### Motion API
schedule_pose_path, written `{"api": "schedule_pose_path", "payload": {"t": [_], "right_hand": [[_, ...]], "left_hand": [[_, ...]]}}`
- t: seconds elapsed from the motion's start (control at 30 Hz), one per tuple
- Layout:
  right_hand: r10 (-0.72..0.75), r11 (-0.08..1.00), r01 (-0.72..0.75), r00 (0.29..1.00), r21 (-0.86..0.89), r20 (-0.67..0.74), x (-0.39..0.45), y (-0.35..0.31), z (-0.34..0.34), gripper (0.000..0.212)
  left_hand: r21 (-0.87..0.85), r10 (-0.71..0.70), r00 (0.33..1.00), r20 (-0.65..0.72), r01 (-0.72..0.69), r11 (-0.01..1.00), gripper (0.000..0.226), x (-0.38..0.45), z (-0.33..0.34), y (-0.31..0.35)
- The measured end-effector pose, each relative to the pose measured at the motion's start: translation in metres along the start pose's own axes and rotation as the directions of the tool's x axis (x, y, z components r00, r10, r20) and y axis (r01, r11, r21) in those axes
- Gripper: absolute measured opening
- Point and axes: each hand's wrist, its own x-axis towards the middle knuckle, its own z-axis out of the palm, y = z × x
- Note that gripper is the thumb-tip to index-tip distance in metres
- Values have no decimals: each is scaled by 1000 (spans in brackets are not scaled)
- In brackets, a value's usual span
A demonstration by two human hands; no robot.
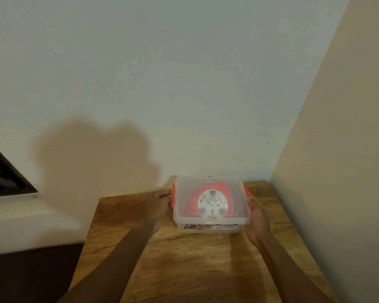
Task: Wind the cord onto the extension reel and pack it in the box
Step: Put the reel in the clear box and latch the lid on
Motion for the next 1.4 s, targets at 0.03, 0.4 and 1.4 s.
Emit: {"api": "schedule_pose_path", "payload": {"t": [0.03,0.4,1.4], "right_hand": [[-12,1000,12,1000,8,-24,7,-9,-5,20],[-182,972,159,976,-174,-120,84,-110,-72,27],[-297,757,174,950,-630,-95,177,-64,-109,36]], "left_hand": [[4,7,1000,2,-7,1000,33,3,8,9],[-72,30,990,135,-21,997,25,55,131,64],[181,-47,999,11,44,982,28,87,193,12]]}}
